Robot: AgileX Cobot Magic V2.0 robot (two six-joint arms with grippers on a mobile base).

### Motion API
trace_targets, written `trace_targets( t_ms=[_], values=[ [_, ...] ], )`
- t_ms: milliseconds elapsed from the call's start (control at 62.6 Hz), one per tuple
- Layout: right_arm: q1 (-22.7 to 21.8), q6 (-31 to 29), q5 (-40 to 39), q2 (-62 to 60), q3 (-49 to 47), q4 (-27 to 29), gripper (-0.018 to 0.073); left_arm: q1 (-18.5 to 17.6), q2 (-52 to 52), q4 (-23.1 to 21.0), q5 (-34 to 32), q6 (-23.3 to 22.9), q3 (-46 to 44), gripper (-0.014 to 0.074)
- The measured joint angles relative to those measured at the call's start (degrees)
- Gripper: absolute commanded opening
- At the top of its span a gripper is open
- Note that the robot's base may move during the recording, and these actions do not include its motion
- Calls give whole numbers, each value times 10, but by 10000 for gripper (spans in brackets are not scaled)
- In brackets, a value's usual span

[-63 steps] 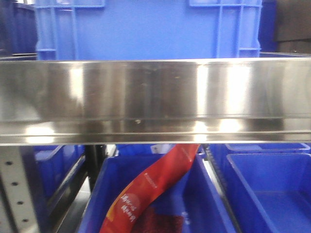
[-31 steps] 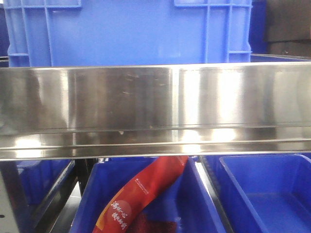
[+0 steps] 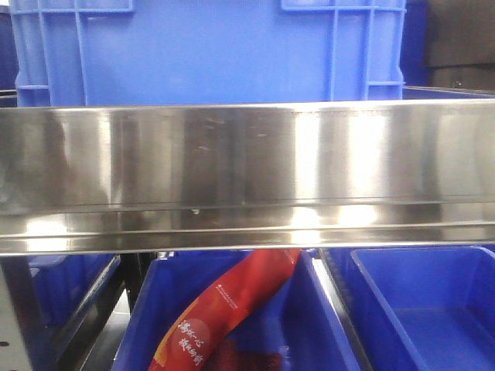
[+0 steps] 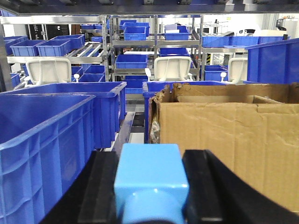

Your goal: Grab block from conveyor and place in blue bin

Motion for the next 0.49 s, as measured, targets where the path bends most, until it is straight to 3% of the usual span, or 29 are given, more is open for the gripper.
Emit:
trace_targets(
  t_ms=[495],
  values=[
    [0, 0, 0, 0, 0, 0, -162, 0, 0, 0, 0, 0, 0, -111]
  ],
)
